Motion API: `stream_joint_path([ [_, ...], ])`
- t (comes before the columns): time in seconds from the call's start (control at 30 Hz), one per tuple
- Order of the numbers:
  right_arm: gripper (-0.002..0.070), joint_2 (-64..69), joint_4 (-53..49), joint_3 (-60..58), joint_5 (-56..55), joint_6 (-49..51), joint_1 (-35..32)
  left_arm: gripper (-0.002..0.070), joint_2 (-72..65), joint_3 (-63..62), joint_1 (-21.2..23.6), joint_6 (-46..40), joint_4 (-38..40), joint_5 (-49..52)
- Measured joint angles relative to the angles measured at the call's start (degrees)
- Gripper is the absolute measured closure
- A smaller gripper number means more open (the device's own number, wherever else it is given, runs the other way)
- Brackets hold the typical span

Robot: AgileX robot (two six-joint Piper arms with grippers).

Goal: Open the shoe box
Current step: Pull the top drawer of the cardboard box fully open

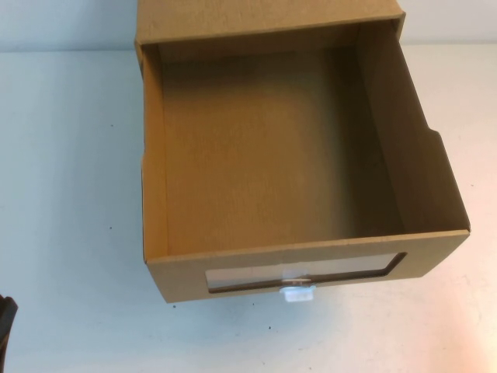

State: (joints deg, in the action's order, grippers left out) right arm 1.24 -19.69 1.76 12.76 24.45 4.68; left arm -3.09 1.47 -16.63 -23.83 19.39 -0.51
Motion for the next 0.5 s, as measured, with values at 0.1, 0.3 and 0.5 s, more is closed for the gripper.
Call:
stream_joint_path([
  [0.1, 0.069, -1.4, 0.1, 0.0, 0.5, 0.0, 1.0, 0.068, 0.0, 0.0, 0.0, 0.0, 0.0, 0.0],
  [0.3, 0.0689, -1.7, 0.3, 0.0, 2.4, 0.0, 2.1, 0.068, 0.0, 0.0, 0.0, 0.0, 0.0, 0.0],
  [0.5, 0.0689, -1.7, 1.3, 0.0, 2.4, 0.0, 2.1, 0.068, 0.0, 0.0, 0.0, 0.0, 0.0, 0.0],
])
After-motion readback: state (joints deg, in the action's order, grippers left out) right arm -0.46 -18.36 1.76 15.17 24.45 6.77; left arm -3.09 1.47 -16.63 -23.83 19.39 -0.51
